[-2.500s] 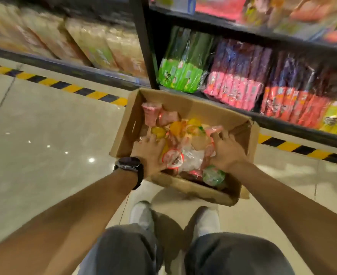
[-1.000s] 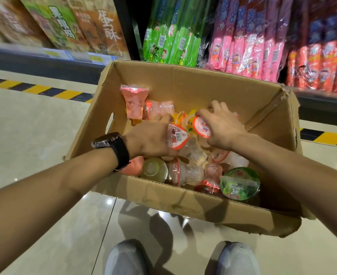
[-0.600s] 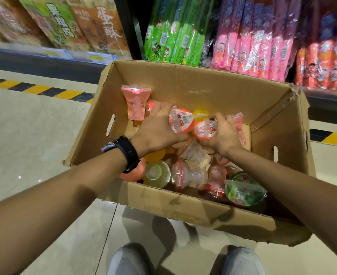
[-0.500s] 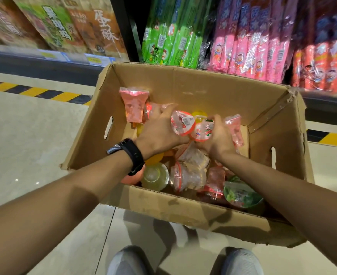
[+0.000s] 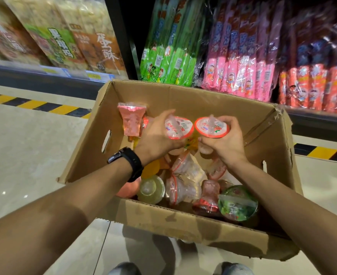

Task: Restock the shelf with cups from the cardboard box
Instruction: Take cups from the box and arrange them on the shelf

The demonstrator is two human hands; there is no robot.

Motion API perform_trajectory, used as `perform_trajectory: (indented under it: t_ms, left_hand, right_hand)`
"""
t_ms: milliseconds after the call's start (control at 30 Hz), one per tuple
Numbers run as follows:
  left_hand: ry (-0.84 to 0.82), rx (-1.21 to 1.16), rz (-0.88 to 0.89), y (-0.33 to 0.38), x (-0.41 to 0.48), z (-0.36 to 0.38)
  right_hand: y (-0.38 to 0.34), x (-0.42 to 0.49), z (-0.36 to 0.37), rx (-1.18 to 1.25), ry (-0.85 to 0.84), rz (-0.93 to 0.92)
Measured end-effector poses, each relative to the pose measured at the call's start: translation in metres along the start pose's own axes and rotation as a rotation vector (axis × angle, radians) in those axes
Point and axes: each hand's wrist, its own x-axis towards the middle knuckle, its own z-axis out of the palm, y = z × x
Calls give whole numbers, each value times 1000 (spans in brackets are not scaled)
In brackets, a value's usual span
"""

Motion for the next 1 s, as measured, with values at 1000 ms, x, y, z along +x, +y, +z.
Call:
perform_trajectory:
  t_ms: [1000]
  left_hand:
    - [257,-278,182,607,-180,-443]
  right_hand:
    - [-720,-131,-340,256,260,-162]
